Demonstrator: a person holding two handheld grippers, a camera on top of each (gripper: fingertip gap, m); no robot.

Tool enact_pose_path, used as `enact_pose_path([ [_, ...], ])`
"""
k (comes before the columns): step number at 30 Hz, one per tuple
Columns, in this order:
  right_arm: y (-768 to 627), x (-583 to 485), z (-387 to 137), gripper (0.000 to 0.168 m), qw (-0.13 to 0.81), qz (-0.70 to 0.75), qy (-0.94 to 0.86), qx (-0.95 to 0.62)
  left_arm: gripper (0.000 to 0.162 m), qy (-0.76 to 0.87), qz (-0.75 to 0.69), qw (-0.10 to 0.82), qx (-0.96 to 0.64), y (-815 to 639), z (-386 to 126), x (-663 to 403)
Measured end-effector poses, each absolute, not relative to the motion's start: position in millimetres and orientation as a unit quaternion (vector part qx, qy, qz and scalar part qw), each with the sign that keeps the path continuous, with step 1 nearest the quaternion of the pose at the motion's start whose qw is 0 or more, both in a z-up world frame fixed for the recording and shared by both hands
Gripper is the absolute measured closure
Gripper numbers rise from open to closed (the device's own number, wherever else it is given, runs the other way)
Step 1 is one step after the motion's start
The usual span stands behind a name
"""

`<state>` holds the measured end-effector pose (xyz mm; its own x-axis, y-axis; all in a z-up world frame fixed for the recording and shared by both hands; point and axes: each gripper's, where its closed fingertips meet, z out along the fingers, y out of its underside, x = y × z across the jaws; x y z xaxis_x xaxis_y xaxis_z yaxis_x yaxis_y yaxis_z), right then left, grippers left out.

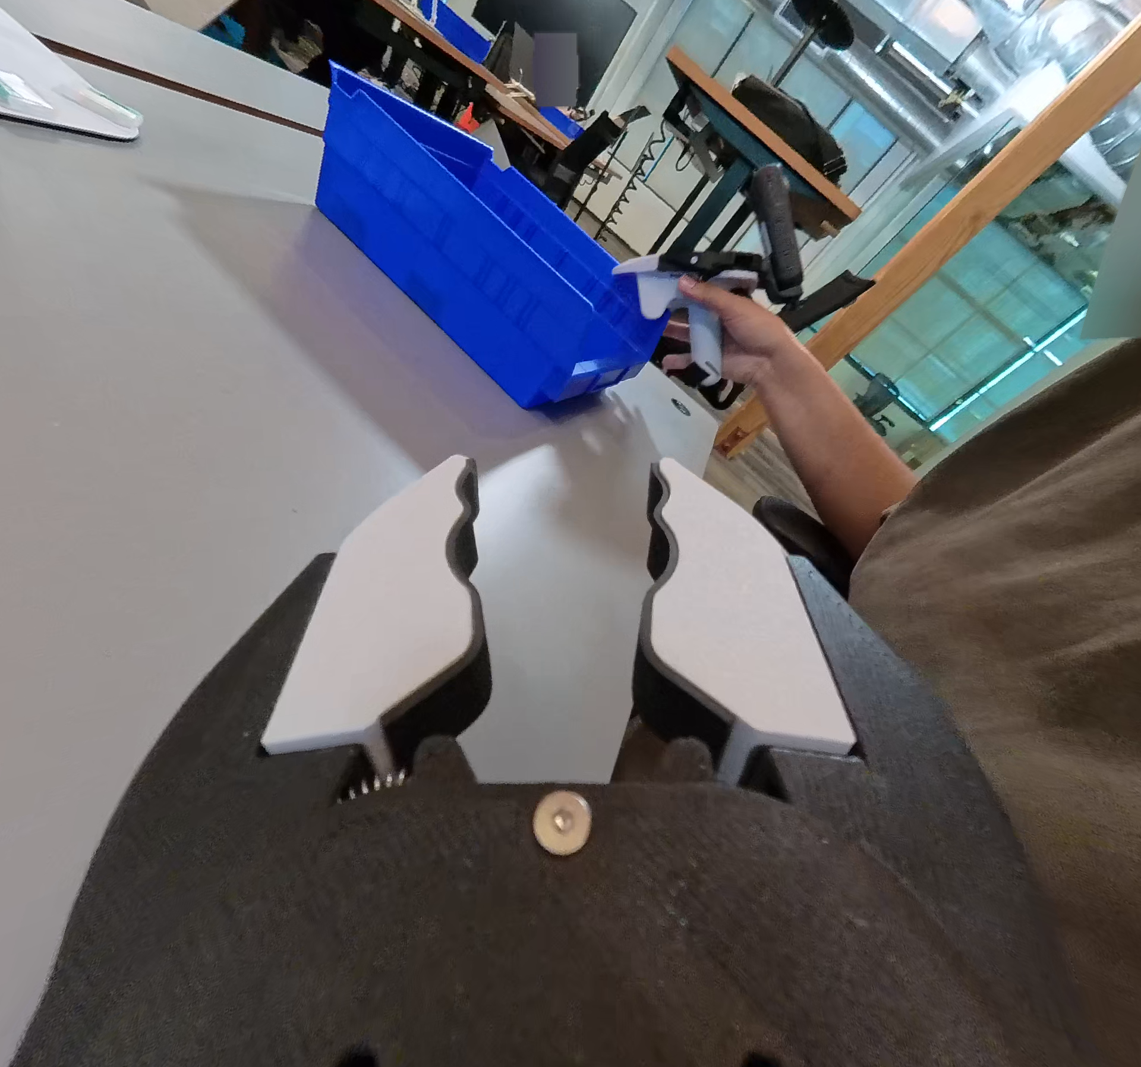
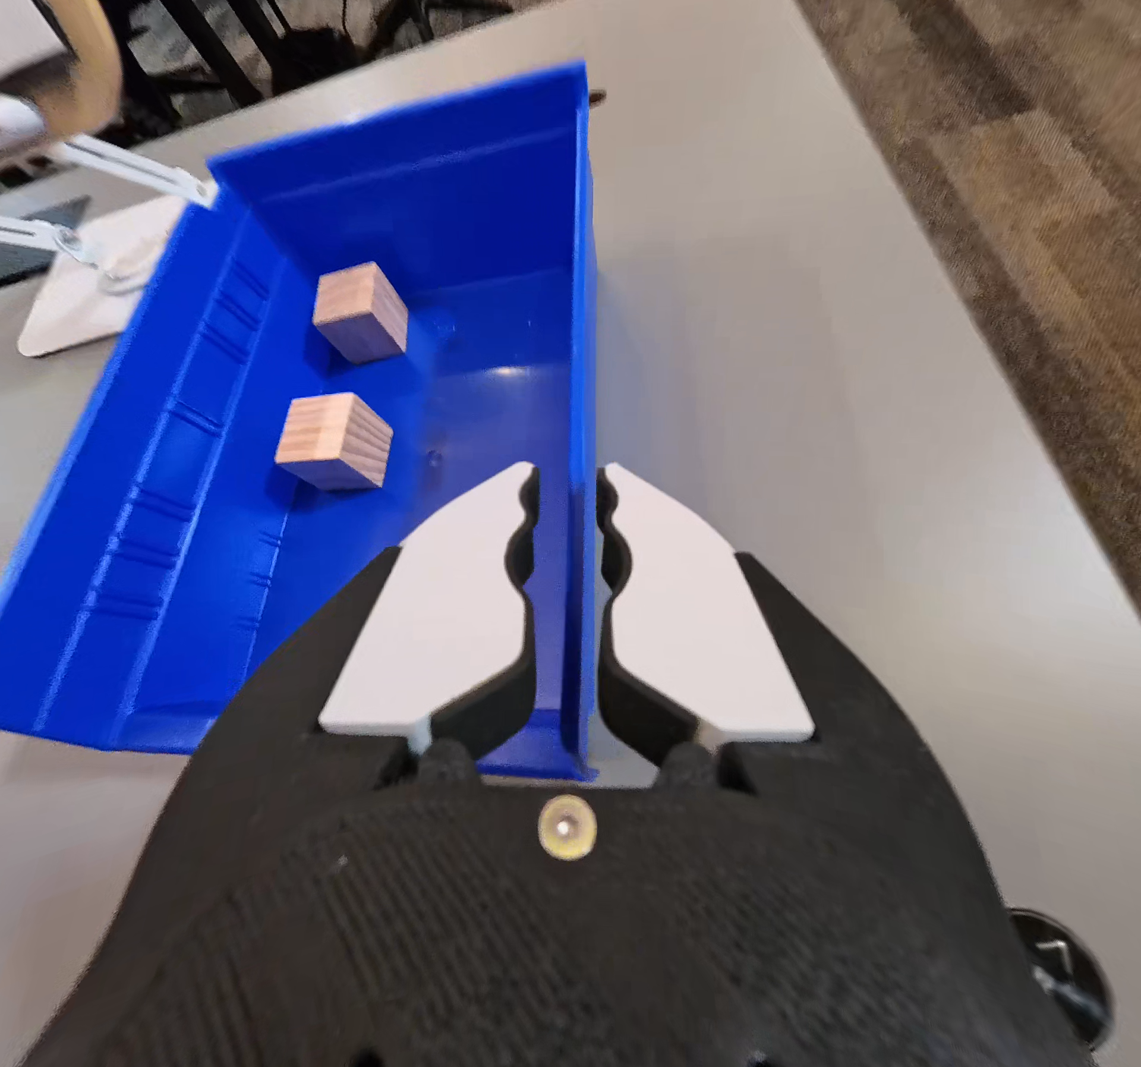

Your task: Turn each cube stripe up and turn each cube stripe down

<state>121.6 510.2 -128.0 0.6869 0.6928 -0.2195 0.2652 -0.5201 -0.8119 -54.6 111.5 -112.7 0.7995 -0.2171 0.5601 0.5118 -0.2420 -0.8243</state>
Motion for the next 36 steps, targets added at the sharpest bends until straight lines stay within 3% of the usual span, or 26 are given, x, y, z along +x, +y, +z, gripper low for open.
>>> enact_pose_path([
  [9,453,82,-25,0.152,0.523,0.275,-0.397,-0.702,0.107,-0.096,-0.31,0.609,-0.724,113,-109,-48],
  [13,394,50,6,0.154,0.518,0.353,-0.458,-0.63,0.104,-0.096,-0.307,0.61,-0.724,112,-108,-48],
  [17,324,15,23,0.137,0.478,0.485,-0.478,-0.554,0.102,-0.098,-0.297,0.614,-0.724,111,-107,-52],
  [20,277,-11,7,0.122,0.441,0.529,-0.517,-0.508,0.102,-0.099,-0.286,0.623,-0.721,110,-104,-55],
  [25,247,-36,-75,0.121,0.389,0.446,-0.621,-0.513,0.107,-0.093,-0.293,0.63,-0.713,106,-100,-54],
  [30,210,-49,-77,0.128,0.343,0.542,-0.581,-0.501,0.106,-0.099,-0.291,0.627,-0.716,107,-102,-58],
  [36,194,-56,-109,0.124,0.336,0.501,-0.631,-0.487,0.108,-0.099,-0.283,0.621,-0.724,109,-107,-59],
])
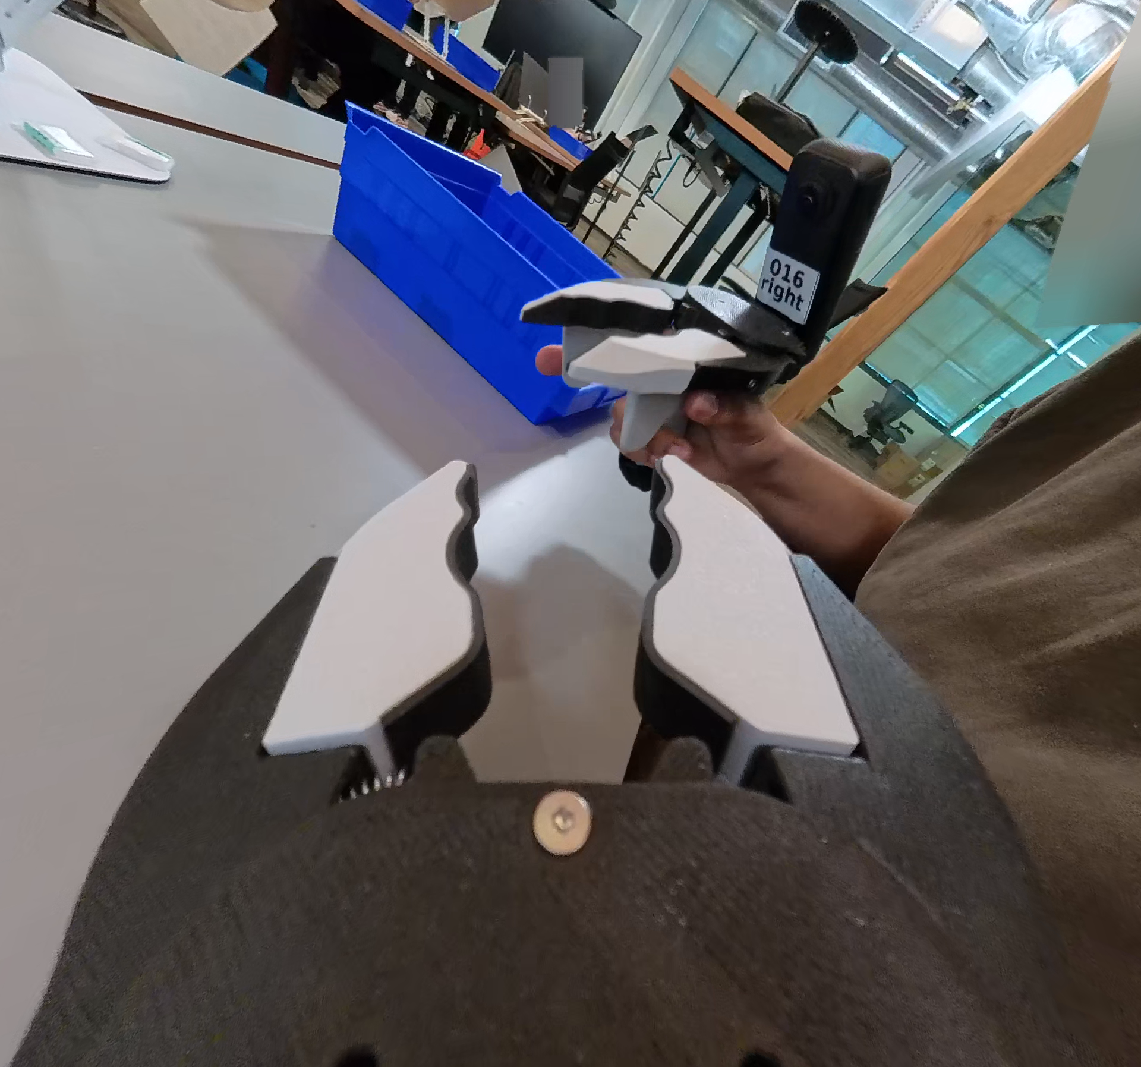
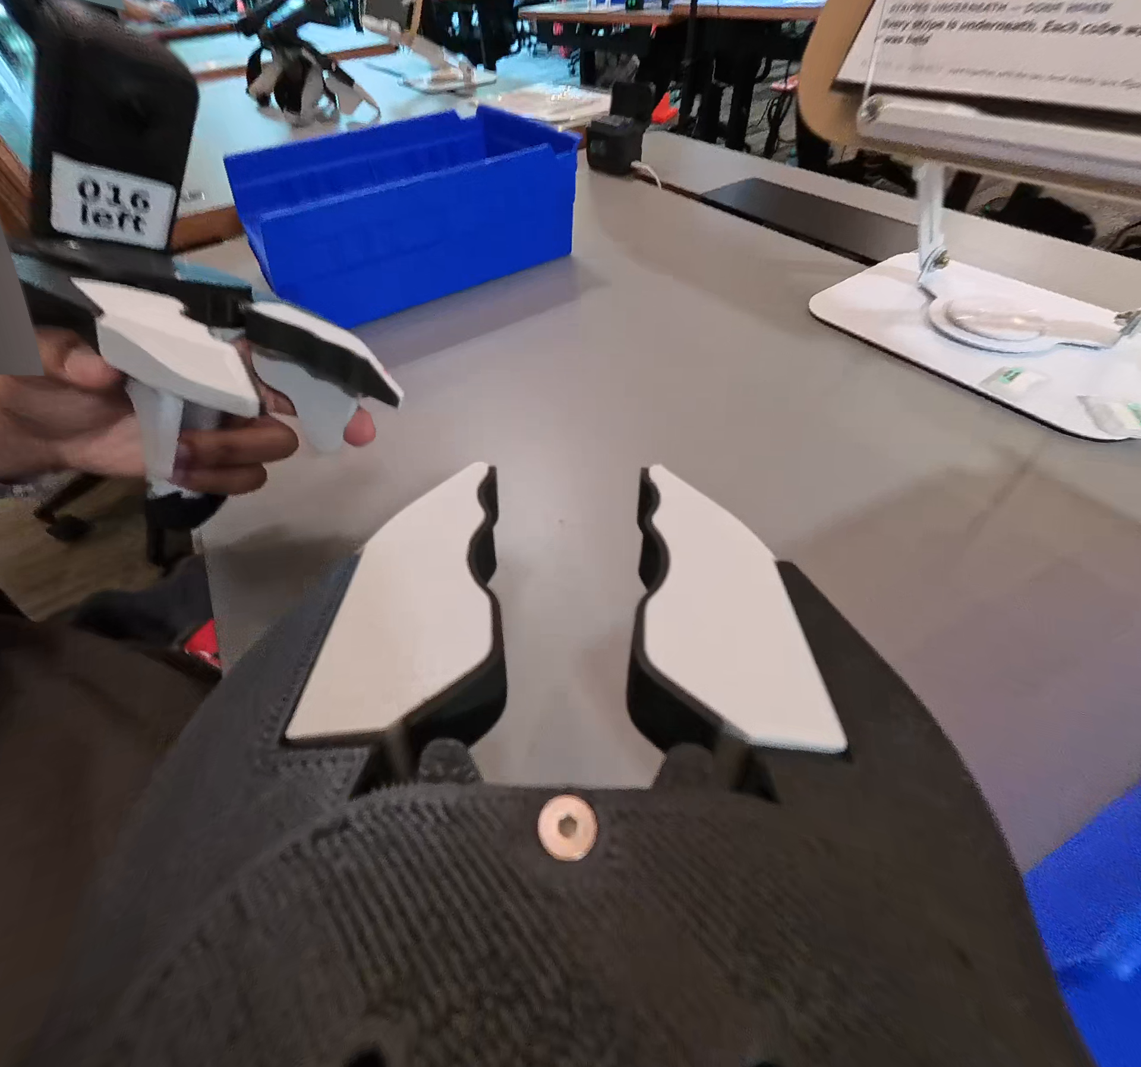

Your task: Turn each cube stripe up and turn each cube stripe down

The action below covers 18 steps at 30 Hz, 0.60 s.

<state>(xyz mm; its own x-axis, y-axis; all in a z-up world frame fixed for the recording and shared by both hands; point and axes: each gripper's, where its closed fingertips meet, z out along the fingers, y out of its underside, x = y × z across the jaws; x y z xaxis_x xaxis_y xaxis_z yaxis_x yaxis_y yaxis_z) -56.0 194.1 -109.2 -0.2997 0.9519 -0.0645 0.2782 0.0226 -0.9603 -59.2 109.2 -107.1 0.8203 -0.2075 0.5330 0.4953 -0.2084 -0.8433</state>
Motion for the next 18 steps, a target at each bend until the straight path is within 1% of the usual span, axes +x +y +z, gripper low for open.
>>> enact_pose_path([
  [6,191,-59,-142,0.123,0.33,0.454,-0.673,-0.482,0.109,-0.104,-0.282,0.609,-0.734,112,-115,-61],
  [18,192,-61,-149,0.126,0.325,0.46,-0.668,-0.486,0.104,-0.078,-0.257,0.6,-0.753,114,-124,-57],
])
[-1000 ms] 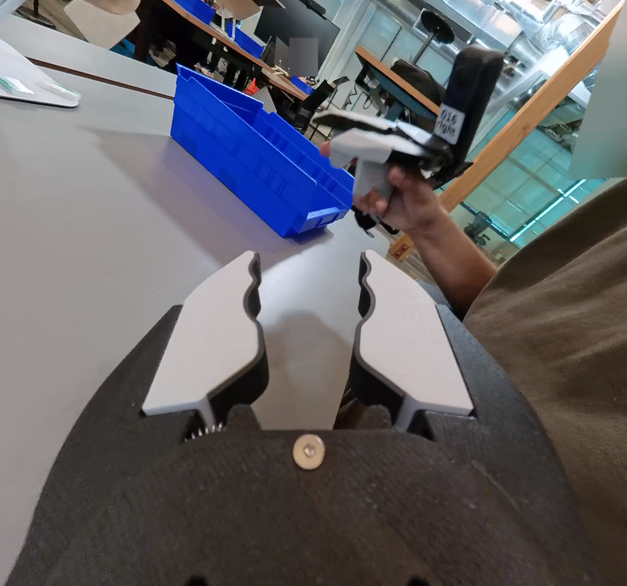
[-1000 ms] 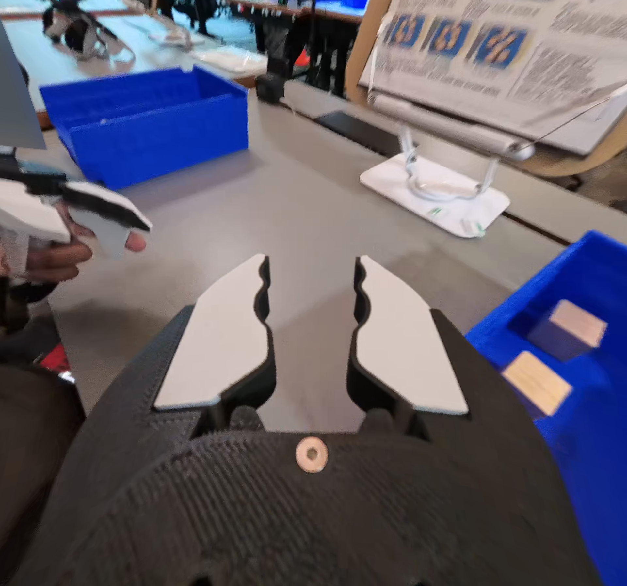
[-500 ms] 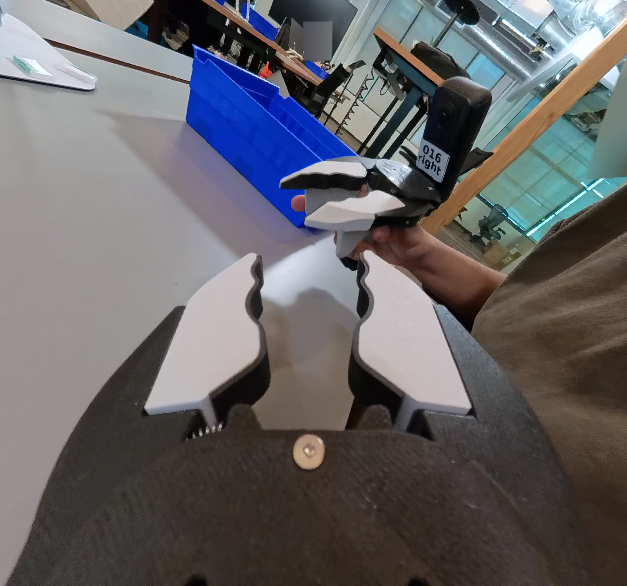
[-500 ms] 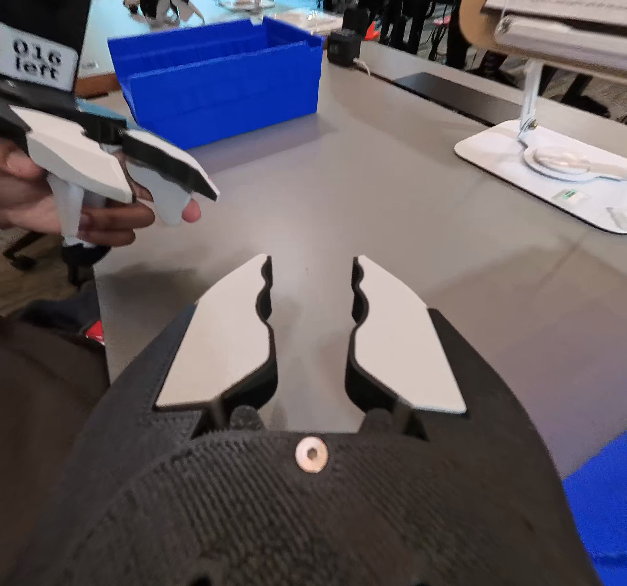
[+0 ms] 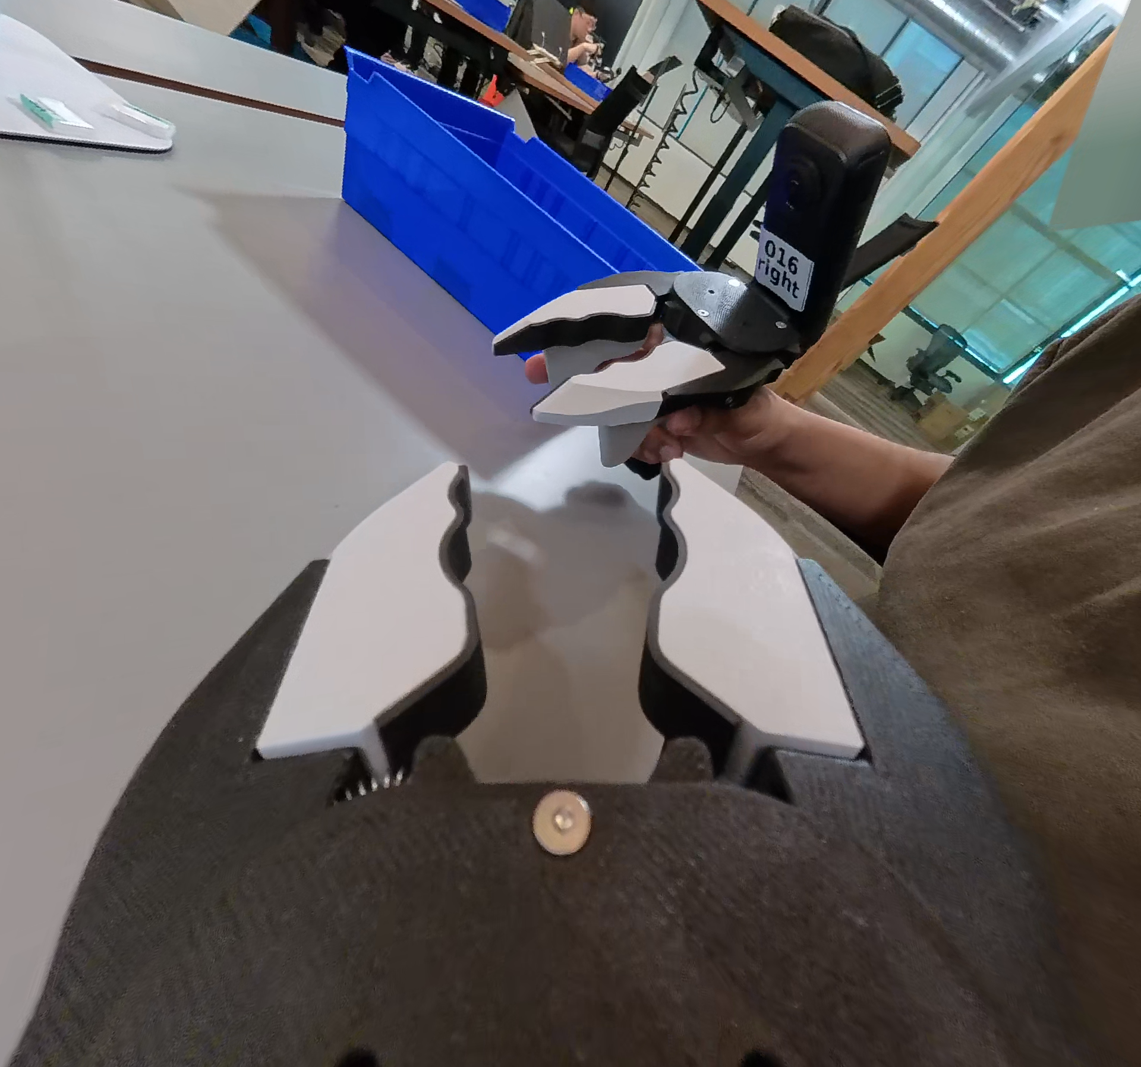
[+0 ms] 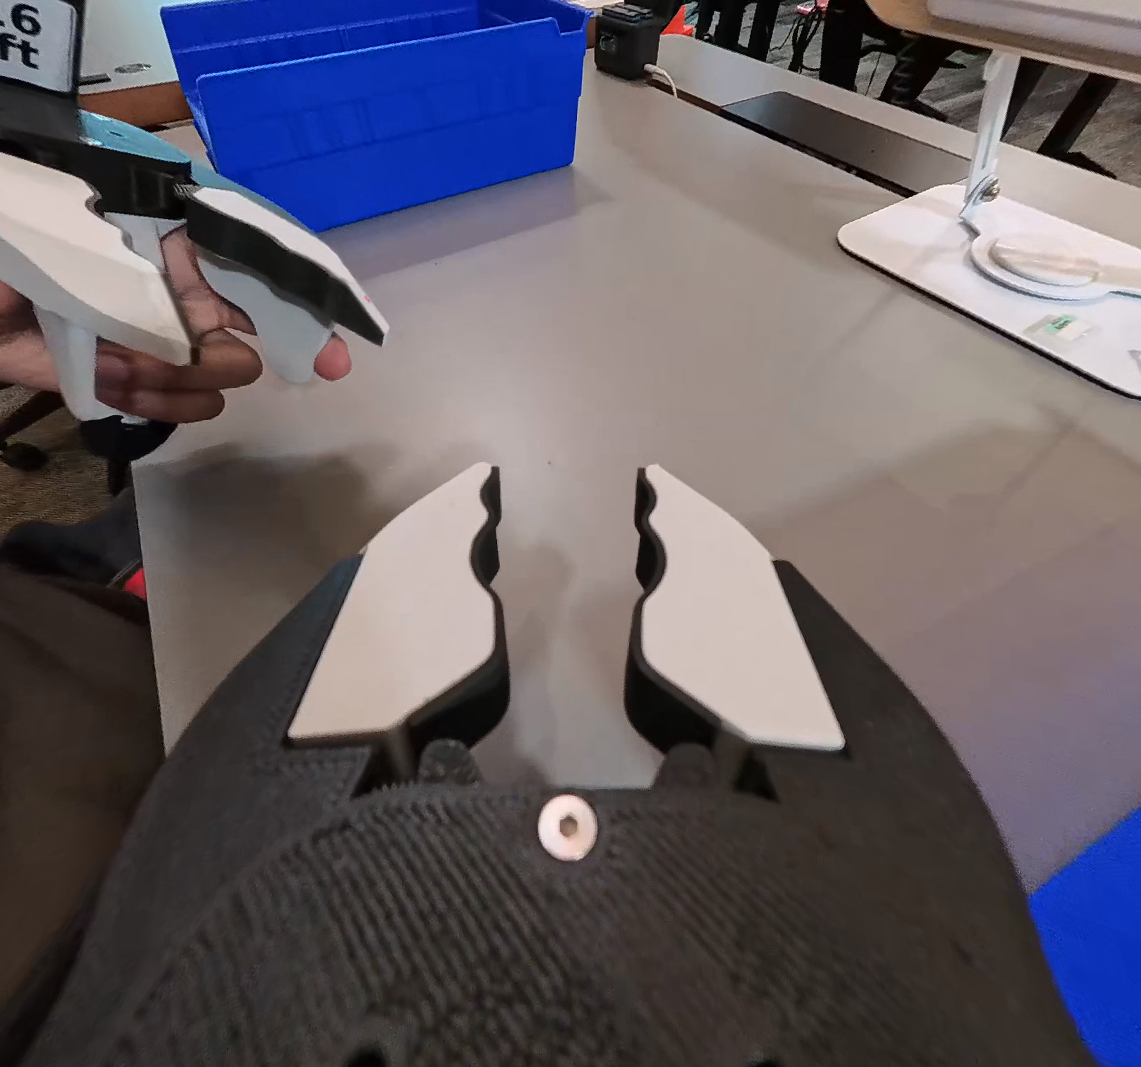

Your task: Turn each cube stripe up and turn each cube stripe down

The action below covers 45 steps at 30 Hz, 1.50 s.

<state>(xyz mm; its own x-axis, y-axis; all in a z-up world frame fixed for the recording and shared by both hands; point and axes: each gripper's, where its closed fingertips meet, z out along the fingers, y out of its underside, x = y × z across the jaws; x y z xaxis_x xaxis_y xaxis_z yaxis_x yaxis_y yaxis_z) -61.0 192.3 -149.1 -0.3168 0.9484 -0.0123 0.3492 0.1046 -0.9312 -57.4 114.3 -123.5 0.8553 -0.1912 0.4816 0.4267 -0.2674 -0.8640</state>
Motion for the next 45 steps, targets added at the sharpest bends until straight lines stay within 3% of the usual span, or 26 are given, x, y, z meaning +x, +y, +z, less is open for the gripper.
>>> enact_pose_path([
  [45,185,-65,-159,0.122,0.345,0.424,-0.688,-0.477,0.105,-0.118,-0.314,0.607,-0.72,112,-114,-65],
])
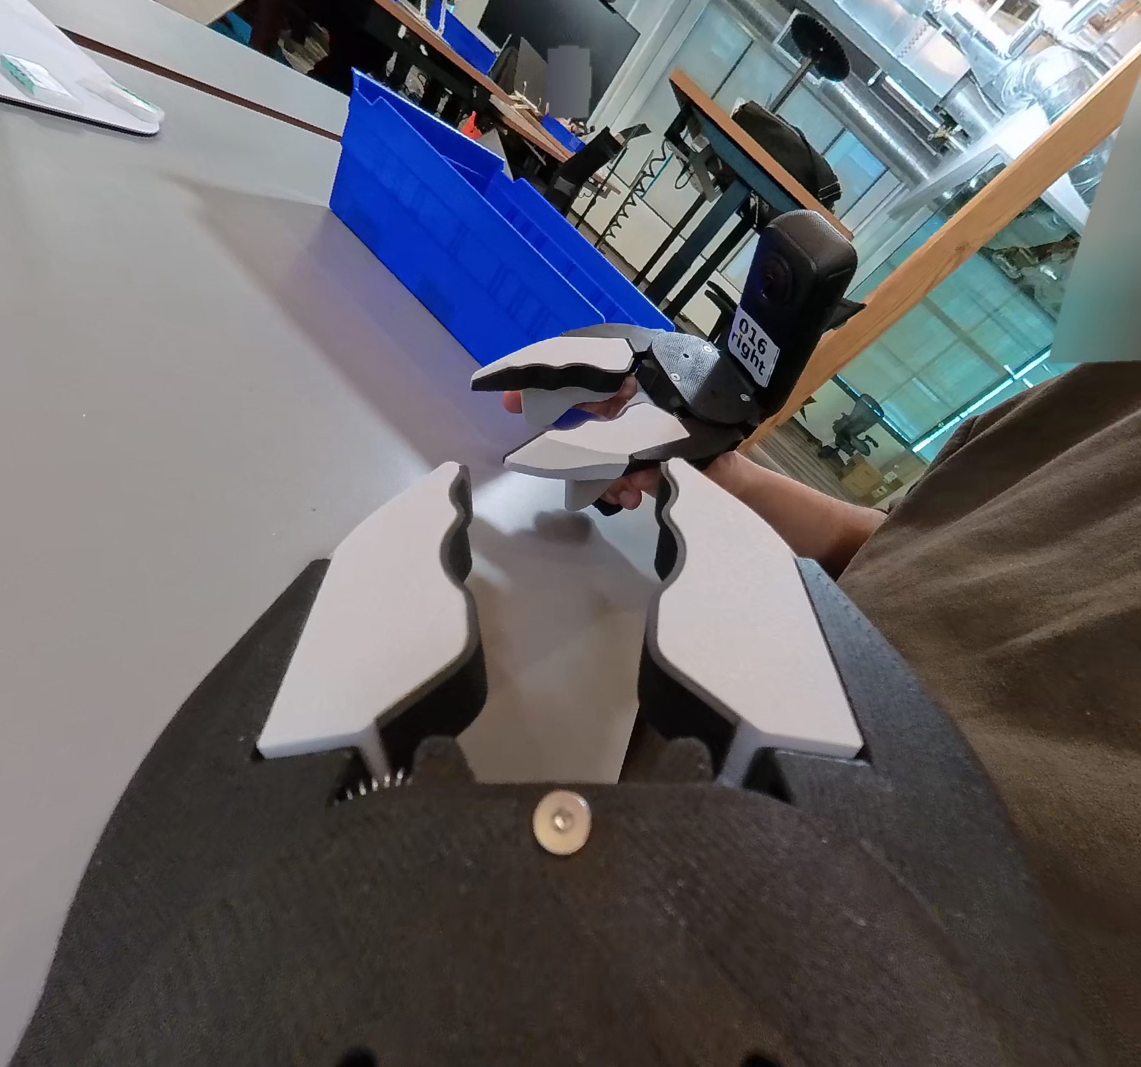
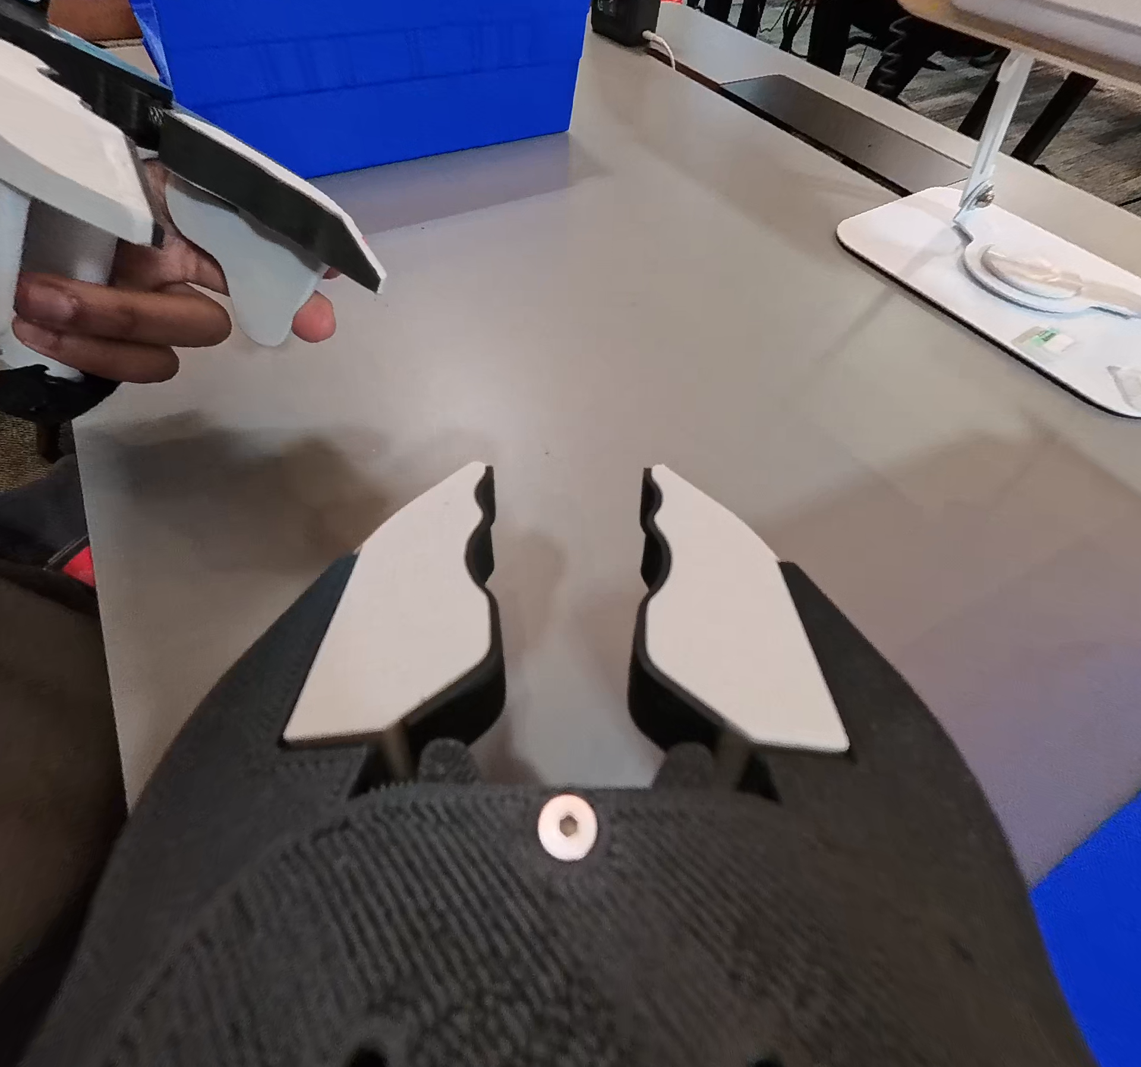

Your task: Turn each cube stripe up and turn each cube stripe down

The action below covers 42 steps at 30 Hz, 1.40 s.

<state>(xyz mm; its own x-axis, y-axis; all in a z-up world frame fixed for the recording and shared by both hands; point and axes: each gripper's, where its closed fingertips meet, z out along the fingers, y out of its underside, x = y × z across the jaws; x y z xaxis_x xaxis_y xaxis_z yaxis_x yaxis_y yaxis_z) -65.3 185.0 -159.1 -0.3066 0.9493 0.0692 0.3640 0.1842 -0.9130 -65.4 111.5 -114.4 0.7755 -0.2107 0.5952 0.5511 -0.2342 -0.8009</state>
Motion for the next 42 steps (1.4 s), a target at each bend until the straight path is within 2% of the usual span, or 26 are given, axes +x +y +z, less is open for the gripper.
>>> enact_pose_path([
  [19,184,-65,-156,0.122,0.341,0.433,-0.679,-0.485,0.1,-0.128,-0.288,0.619,-0.719,110,-111,-70],
  [25,187,-60,-149,0.128,0.335,0.434,-0.67,-0.5,0.115,-0.156,-0.221,0.653,-0.707,103,-104,-90],
  [32,189,-56,-145,0.137,0.303,0.455,-0.657,-0.52,0.115,-0.148,-0.184,0.664,-0.71,95,-93,-101],
  [36,190,-57,-145,0.136,0.312,0.45,-0.657,-0.518,0.096,-0.154,-0.108,0.683,-0.706,81,-66,-129],
  [39,189,-56,-147,0.136,0.307,0.451,-0.658,-0.519,0.073,-0.205,0.051,0.651,-0.729,50,-42,-195],
  [42,186,-56,-145,0.136,0.295,0.467,-0.651,-0.521,0.07,-0.25,0.197,0.594,-0.739,5,-20,-274],
])
